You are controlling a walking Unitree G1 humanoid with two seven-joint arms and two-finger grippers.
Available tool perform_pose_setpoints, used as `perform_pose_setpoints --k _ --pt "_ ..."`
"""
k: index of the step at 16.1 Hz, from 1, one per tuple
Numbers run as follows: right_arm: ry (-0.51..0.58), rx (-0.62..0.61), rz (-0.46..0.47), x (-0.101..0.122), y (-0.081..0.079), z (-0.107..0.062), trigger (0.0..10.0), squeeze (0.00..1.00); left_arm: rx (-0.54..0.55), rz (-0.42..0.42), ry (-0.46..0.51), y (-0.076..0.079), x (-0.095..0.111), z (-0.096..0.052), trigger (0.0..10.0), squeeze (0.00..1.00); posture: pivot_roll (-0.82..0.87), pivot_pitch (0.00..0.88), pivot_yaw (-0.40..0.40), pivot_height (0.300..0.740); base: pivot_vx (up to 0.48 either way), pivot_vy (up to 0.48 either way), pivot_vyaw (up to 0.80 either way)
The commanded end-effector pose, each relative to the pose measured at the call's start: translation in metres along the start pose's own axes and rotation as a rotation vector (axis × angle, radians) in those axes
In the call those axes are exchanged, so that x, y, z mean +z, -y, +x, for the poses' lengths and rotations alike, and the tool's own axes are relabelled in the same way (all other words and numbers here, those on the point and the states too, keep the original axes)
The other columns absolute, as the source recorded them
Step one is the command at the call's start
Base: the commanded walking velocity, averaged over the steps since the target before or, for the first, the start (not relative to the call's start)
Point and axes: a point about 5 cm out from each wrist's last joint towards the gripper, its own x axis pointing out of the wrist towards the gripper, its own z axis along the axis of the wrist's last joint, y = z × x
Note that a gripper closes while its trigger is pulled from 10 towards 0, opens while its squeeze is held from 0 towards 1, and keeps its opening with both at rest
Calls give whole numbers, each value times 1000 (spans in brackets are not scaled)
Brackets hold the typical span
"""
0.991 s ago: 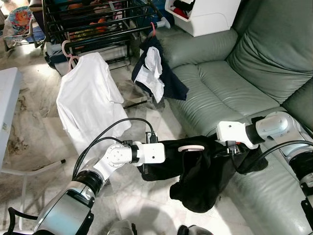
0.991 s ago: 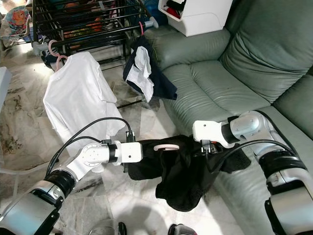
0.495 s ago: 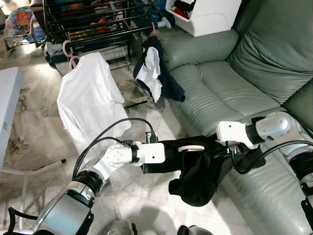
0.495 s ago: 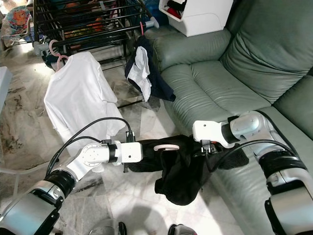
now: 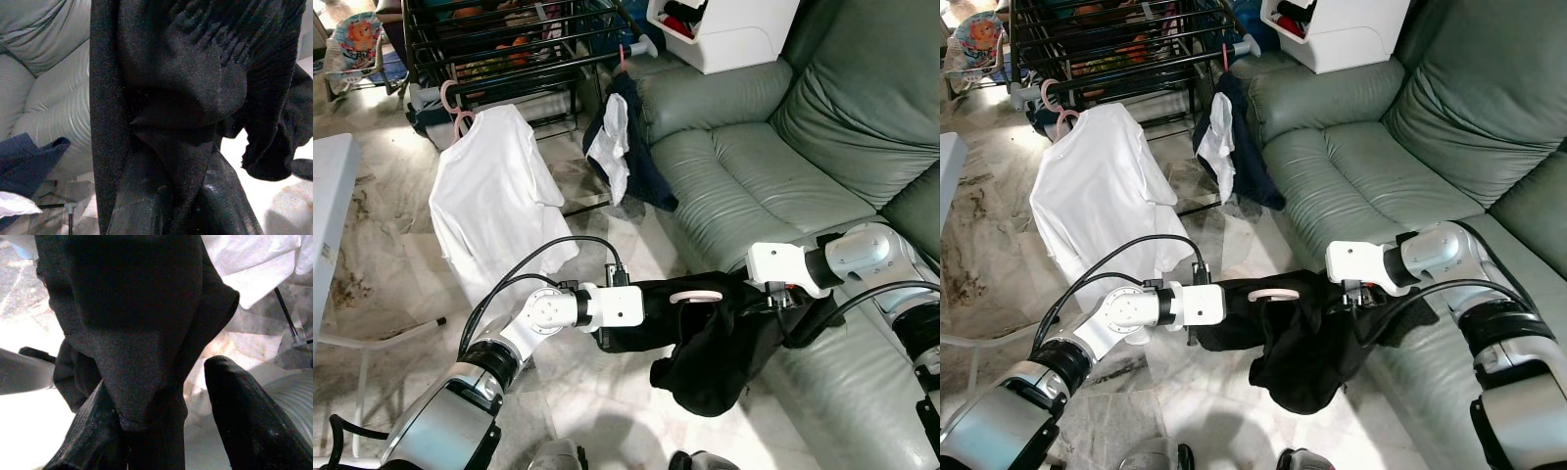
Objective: Hang hanger
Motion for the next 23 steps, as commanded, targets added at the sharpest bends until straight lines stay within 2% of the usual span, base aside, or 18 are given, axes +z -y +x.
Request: perform_pose_setpoints --k 1,7,8,9,10,18,23 --pt "-1 5 -28 5 3 -3 9294 0 -6 19 10 -2 2 -1 0 0 -112 27 41 740 0 0 0" --pt "-1 5 -28 5 3 -3 9294 0 -6 19 10 -2 2 -1 0 0 -112 27 41 740 0 0 0" --pt "-2 4 -29 4 4 -3 9294 0 -7 20 8 -1 2 -1 0 0 -113 0 0 740 0 0 0" --pt "92 -100 110 -9 -23 42 0 0 188 -59 -113 -14 -18 -11 10000 0 -99 0 0 740 0 0 0" --pt "102 -112 130 -10 -27 47 0 0 209 -68 -127 -15 -20 -13 10000 0 -99 0 0 740 0 0 0" --pt "82 -106 161 -17 -37 56 0 0 223 -59 -157 -11 -25 -14 10000 0 -97 0 0 740 0 0 0" --pt "97 -112 178 -14 -39 67 0 0 226 -110 -221 -8 -38 -21 10000 0 -89 0 0 740 0 0 0"
